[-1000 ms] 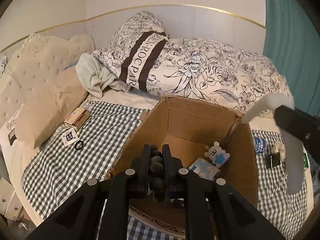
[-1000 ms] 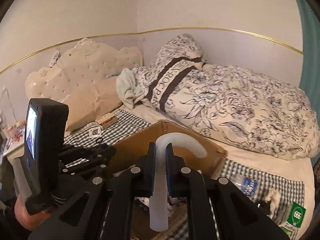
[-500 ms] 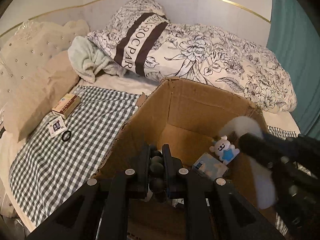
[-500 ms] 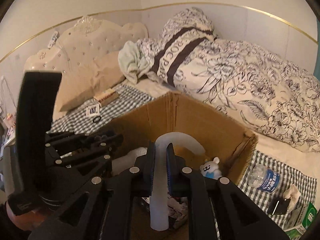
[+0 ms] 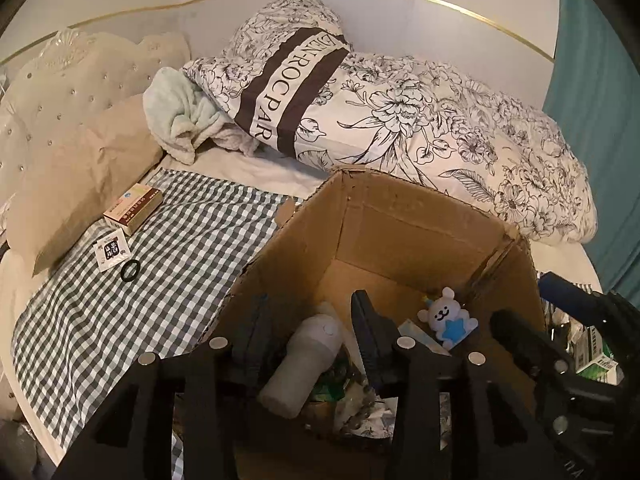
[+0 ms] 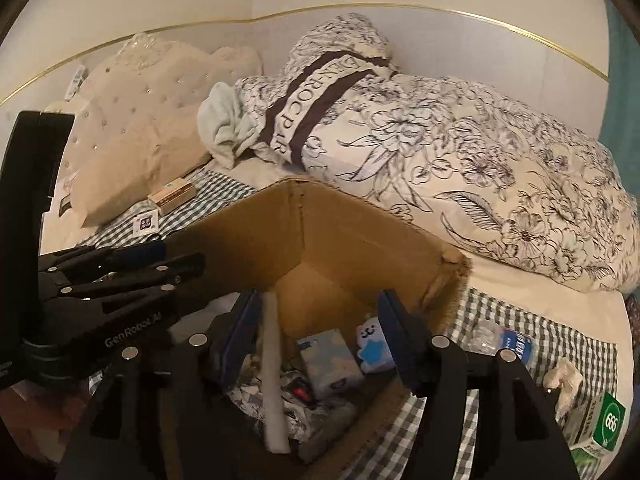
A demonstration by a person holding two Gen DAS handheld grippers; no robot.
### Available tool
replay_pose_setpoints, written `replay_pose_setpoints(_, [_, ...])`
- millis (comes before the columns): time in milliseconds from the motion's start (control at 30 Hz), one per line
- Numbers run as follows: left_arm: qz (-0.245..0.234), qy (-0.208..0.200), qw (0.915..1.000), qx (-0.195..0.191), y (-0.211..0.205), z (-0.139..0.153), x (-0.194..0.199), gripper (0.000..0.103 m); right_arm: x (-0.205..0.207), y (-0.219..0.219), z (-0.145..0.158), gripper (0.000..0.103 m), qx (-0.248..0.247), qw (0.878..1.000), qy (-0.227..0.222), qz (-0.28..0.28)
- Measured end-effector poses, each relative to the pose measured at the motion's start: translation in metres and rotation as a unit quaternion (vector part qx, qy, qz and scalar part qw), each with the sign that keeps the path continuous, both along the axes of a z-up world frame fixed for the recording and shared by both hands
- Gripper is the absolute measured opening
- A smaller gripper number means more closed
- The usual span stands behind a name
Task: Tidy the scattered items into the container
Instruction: 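Open left tool to drop the bracelet while right tool releases the white strip, then withdraw both open tools from the box toward the checkered cloth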
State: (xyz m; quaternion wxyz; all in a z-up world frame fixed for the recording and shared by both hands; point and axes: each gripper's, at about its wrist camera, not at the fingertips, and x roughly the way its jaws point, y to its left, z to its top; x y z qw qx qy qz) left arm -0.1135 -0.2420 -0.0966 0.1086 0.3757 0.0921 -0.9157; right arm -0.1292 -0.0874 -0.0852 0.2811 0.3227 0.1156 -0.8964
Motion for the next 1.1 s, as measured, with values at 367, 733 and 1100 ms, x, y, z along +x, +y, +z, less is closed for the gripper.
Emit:
replay_pose_setpoints(367, [-0.014, 0.028, 0.9993, 0.019, 0.030, 0.029, 0.003, 0.056, 0.013, 0.051, 0.023, 0.061, -0.011, 0.999, 0.015, -0.036])
replay_pose_setpoints(733, [-0.037, 0.053, 0.9978, 0.012, 0.078, 0.057, 0.008, 0.076, 0.033, 0.120, 0.051, 0.067, -0.018, 0.995, 0.042, -0.087])
replay_pose_setpoints(1100, [-0.065, 0.083, 0.9944, 0.011, 0.123, 0.085, 0.018, 0.099, 0.058, 0.175, 0.090, 0.085, -0.025, 0.988, 0.086, -0.128])
